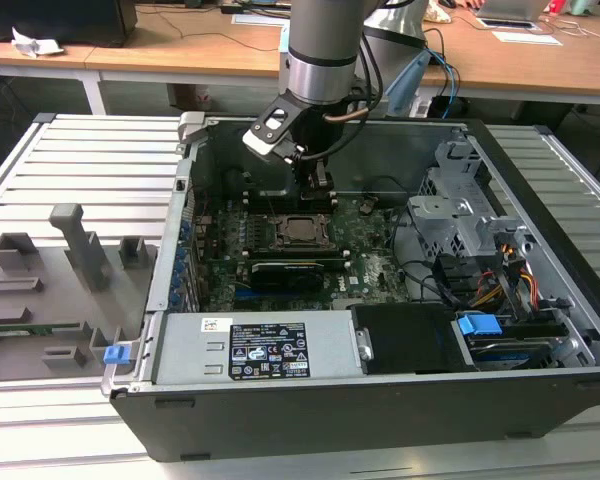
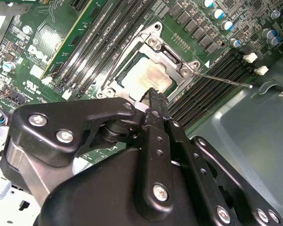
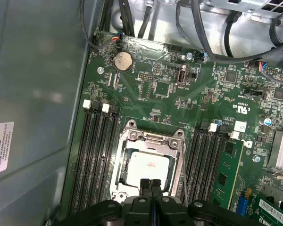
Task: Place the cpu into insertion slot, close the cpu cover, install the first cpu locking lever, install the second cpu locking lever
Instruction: 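Install the first cpu locking lever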
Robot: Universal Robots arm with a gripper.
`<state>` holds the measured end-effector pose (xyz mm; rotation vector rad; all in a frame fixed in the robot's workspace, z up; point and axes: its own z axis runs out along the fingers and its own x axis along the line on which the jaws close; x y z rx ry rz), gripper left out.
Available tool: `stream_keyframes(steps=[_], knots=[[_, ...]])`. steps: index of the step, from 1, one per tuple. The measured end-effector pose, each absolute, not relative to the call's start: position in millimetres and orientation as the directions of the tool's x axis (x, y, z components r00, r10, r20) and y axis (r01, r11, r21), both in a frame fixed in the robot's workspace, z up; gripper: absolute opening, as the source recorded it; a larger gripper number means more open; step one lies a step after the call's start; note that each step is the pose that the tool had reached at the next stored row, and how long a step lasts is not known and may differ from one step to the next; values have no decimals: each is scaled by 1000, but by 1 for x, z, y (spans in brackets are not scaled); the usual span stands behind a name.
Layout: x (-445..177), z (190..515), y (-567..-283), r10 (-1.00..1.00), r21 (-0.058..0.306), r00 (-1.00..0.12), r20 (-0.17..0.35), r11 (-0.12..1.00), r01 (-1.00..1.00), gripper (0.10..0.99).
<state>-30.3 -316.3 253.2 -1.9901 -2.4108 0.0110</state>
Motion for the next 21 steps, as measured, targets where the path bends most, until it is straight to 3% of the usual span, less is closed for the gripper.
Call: stream_keyframes(steps=[21], knots=[[-30,253,-316,970,-15,-244,7,244,970,106]])
